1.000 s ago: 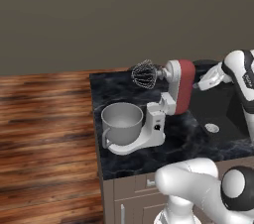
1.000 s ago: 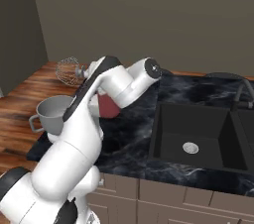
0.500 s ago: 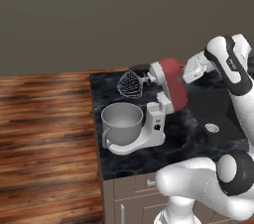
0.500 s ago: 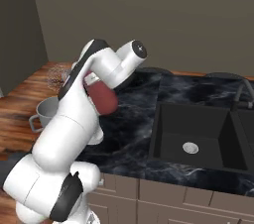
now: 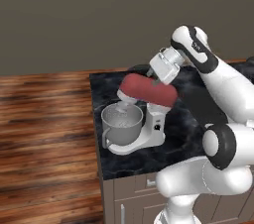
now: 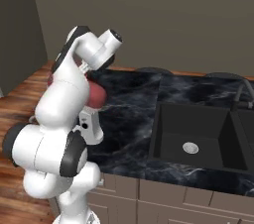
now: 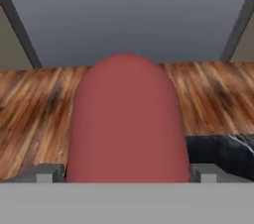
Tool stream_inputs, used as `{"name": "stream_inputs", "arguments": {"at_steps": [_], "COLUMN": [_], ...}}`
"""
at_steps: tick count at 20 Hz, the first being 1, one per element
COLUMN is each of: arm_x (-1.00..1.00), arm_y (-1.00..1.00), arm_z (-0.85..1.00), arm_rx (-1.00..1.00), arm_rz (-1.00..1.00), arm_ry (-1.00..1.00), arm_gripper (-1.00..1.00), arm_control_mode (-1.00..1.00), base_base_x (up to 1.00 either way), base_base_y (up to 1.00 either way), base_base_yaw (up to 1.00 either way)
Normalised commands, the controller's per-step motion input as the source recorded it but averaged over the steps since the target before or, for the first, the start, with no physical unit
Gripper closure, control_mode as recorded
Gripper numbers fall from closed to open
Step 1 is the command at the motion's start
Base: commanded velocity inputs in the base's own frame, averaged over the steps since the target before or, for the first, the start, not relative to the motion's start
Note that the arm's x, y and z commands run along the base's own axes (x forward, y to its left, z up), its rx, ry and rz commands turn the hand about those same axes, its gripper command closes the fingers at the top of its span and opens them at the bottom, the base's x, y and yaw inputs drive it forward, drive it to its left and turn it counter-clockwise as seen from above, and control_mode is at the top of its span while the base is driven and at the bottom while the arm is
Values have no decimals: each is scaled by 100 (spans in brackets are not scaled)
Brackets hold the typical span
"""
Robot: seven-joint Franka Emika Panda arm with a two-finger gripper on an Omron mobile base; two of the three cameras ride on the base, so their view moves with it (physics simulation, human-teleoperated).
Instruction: Close the stand mixer head.
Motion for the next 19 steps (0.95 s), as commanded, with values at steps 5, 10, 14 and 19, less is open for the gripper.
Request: {"name": "stream_inputs", "arguments": {"at_steps": [5, 10, 14, 19], "arm_x": [2, -34, -59, -42], "arm_y": [100, 53, 12, 7], "arm_z": [-8, 48, 29, 1], "arm_rx": [-27, -24, -17, -14], "arm_rz": [37, 6, -1, -7], "arm_ry": [0, -12, -9, -11], "arm_gripper": [-100, -100, -100, -100], "arm_control_mode": [-100, -100, -100, -100], "base_base_x": [0, 0, 0, 0], "base_base_y": [0, 0, 0, 0], "base_base_yaw": [0, 0, 0, 0]}}
